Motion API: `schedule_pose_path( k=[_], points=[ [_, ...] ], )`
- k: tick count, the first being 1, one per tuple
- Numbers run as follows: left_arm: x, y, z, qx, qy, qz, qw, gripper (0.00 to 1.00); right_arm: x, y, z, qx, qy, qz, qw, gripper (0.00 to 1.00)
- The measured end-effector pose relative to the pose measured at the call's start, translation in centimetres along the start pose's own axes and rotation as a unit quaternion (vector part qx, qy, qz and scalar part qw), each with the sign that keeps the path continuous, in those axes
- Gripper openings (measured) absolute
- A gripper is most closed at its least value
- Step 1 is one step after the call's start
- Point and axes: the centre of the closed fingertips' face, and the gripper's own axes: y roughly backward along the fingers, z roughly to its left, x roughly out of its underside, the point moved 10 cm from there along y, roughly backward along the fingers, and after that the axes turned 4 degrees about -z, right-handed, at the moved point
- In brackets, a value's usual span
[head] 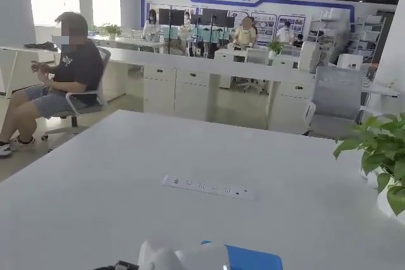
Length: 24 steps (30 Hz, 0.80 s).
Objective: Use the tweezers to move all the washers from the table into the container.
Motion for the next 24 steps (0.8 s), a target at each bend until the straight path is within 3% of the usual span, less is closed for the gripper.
schedule_pose_path(
  k=[7,12,15,20,22,24],
  points=[
    [2.3,-1.0,-0.6,0.015,-0.006,0.028,0.9995,0.00,2.0,-1.2,0.3,-0.012,-0.028,0.032,0.9990,0.08],
    [4.5,-2.1,-0.5,0.050,-0.025,0.070,0.9960,0.00,3.5,-2.6,0.6,-0.017,-0.035,0.063,0.9973,0.08],
    [5.3,-2.4,-0.1,0.071,-0.043,0.100,0.9915,0.00,4.2,-3.1,0.7,-0.017,-0.043,0.068,0.9966,0.08],
    [6.4,-2.6,0.6,0.076,-0.041,0.109,0.9903,0.00,4.2,-3.2,0.4,-0.017,-0.071,0.058,0.9956,0.10],
    [6.8,-2.7,0.5,0.081,-0.058,0.127,0.9869,0.00,4.1,-2.7,0.4,-0.014,-0.081,0.049,0.9955,0.14],
    [7.3,-2.8,0.6,0.082,-0.060,0.134,0.9859,0.00,4.0,-1.9,0.4,-0.014,-0.087,0.042,0.9952,0.18]
  ],
)
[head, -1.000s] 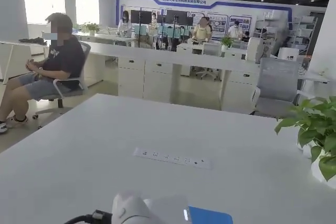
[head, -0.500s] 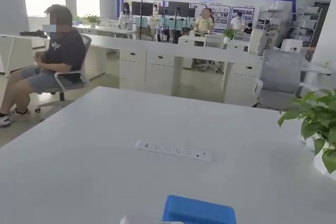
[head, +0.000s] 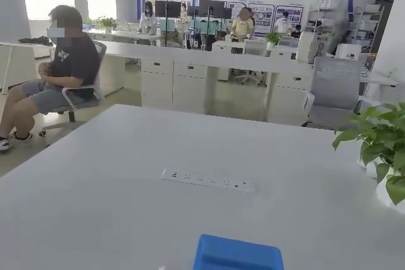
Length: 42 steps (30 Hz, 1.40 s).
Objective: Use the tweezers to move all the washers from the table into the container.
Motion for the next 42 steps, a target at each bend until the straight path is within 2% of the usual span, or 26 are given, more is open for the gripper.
schedule_pose_path(
  k=[4,7,9,11,12,17,20,21,22,25,26,27,28,31,33,34,36,38,39,41,42],
  points=[
    [0.8,-0.7,-0.1,0.008,0.006,0.011,0.9999,0.00,-0.5,2.0,0.5,0.014,0.012,-0.014,0.9997,0.23],
    [1.4,-1.2,-0.1,0.007,-0.003,0.028,0.9996,0.00,-0.4,3.0,0.4,0.033,0.035,-0.007,0.9988,0.25],
    [1.9,-1.8,-0.1,0.004,-0.004,0.037,0.9993,0.00,-0.3,3.9,0.3,0.042,0.034,-0.009,0.9985,0.27],
    [2.5,-2.1,-0.1,0.009,0.001,0.048,0.9988,0.00,-0.3,4.8,0.2,0.056,0.017,-0.020,0.9981,0.28],
    [2.8,-2.3,0.0,0.009,0.003,0.053,0.9985,0.00,-0.3,5.4,0.2,0.065,-0.005,-0.029,0.9975,0.28],
    [3.8,-2.9,-0.2,0.018,0.008,0.079,0.9967,0.00,0.0,6.8,-0.1,0.071,-0.066,-0.057,0.9936,0.29],
    [4.4,-3.3,-0.5,0.032,0.014,0.100,0.9943,0.00,0.1,7.5,-0.2,0.080,-0.080,-0.062,0.9916,0.29],
    [4.3,-3.2,-0.4,0.027,0.012,0.093,0.9953,0.00,0.1,7.7,-0.2,0.083,-0.084,-0.066,0.9908,0.29],
    [4.3,-3.1,-0.2,0.029,0.025,0.093,0.9950,0.00,0.0,7.9,-0.1,0.086,-0.094,-0.072,0.9892,0.29],
    [4.3,-3.2,0.1,0.025,0.023,0.100,0.9944,0.00,-0.2,8.4,-0.2,0.091,-0.107,-0.083,0.9866,0.30],
    [4.3,-3.3,0.2,0.027,0.022,0.106,0.9937,0.00,-0.2,8.5,-0.3,0.093,-0.107,-0.084,0.9862,0.30],
    [4.4,-3.1,0.1,0.032,0.023,0.122,0.9918,0.00,-0.2,8.5,-0.3,0.096,-0.107,-0.085,0.9859,0.30],
    [4.2,-3.4,0.2,0.033,0.018,0.110,0.9932,0.00,-0.3,8.6,-0.3,0.099,-0.109,-0.087,0.9852,0.30],
    [4.2,-3.5,0.3,0.028,0.013,0.111,0.9934,0.00,-0.4,8.7,-0.4,0.100,-0.112,-0.093,0.9842,0.30],
    [4.1,-3.6,0.4,-0.005,0.046,0.110,0.9928,0.00,-0.4,8.8,-0.4,0.103,-0.112,-0.096,0.9837,0.30],
    [4.1,-3.7,0.4,-0.001,0.060,0.115,0.9916,0.00,-0.4,8.8,-0.4,0.104,-0.113,-0.096,0.9835,0.30],
    [4.1,-3.6,0.7,-0.013,0.064,0.113,0.9915,0.04,-0.2,8.7,-0.5,0.104,-0.114,-0.096,0.9833,0.30],
    [4.1,-3.3,0.8,-0.028,0.097,0.117,0.9880,0.13,-0.1,8.7,-0.6,0.105,-0.114,-0.091,0.9836,0.30],
    [4.3,-3.0,1.0,-0.043,0.133,0.120,0.9829,0.19,-0.1,8.8,-0.6,0.106,-0.115,-0.093,0.9833,0.30],
    [4.5,-2.7,1.0,-0.047,0.169,0.116,0.9777,0.33,-0.1,8.9,-0.7,0.108,-0.116,-0.094,0.9830,0.31],
    [4.6,-2.3,1.0,-0.060,0.189,0.112,0.9737,0.37,-0.2,8.9,-0.8,0.110,-0.115,-0.095,0.9827,0.31]
  ],
)
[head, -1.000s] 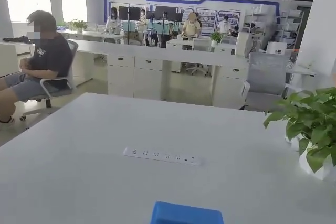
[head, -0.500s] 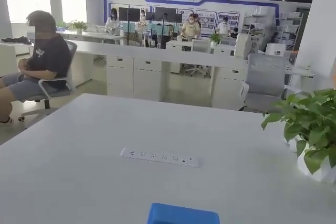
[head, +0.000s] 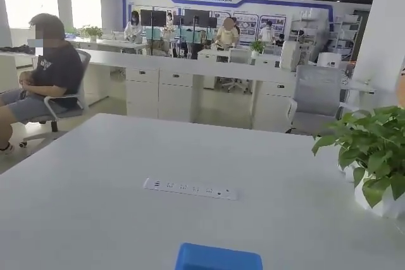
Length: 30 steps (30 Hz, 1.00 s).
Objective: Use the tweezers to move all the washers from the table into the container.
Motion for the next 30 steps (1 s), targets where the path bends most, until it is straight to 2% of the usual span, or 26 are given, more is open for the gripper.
schedule_pose_path(
  k=[2,4,7,9,12,15,16,18,19,20,21,25,28,30],
  points=[
    [0.2,0.9,0.3,-0.030,0.015,-0.018,0.9993,0.44,-0.1,0.1,-0.2,0.003,-0.003,-0.002,1.0000,0.31],
    [0.3,2.1,0.3,-0.040,0.049,-0.043,0.9971,0.46,-0.1,0.1,-0.3,0.005,-0.010,-0.004,0.9999,0.32],
    [0.4,3.9,0.2,-0.058,0.083,-0.068,0.9925,0.55,0.0,0.1,-0.5,0.007,-0.018,-0.005,0.9998,0.35],
    [0.3,5.4,0.2,-0.078,0.105,-0.093,0.9870,0.58,0.0,0.2,-0.6,0.012,-0.022,-0.007,0.9997,0.36],
    [0.3,7.5,-0.2,-0.101,0.148,-0.136,0.9743,0.65,-0.1,0.4,-0.9,0.019,-0.031,-0.014,0.9993,0.40],
    [0.5,9.2,-0.6,-0.131,0.162,-0.160,0.9649,0.69,-0.2,0.6,-1.2,0.028,-0.033,-0.019,0.9989,0.45],
    [0.5,9.7,-0.8,-0.136,0.162,-0.164,0.9637,0.70,-0.2,0.6,-1.3,0.030,-0.034,-0.020,0.9988,0.48],
    [0.5,10.6,-1.3,-0.148,0.176,-0.175,0.9574,0.76,-0.2,0.7,-1.4,0.035,-0.039,-0.024,0.9983,0.54],
    [0.5,11.1,-1.6,-0.154,0.188,-0.186,0.9521,0.80,-0.3,0.8,-1.5,0.039,-0.044,-0.025,0.9980,0.57],
    [0.6,11.3,-1.9,-0.156,0.195,-0.192,0.9491,0.82,-0.3,0.8,-1.6,0.041,-0.046,-0.027,0.9977,0.58],
    [0.8,11.7,-2.1,-0.164,0.204,-0.199,0.9445,0.85,-0.3,0.9,-1.7,0.046,-0.050,-0.030,0.9972,0.61],
    [1.8,12.2,-2.8,-0.186,0.218,-0.199,0.9371,0.93,-0.3,1.1,-1.9,0.058,-0.056,-0.033,0.9962,0.69],
    [2.7,12.7,-3.2,-0.203,0.242,-0.203,0.9270,0.99,-0.1,1.4,-2.1,0.069,-0.066,-0.038,0.9947,0.76],
    [3.1,13.0,-3.3,-0.215,0.249,-0.205,0.9218,0.99,0.1,1.5,-2.1,0.076,-0.071,-0.039,0.9939,0.80]
  ],
)
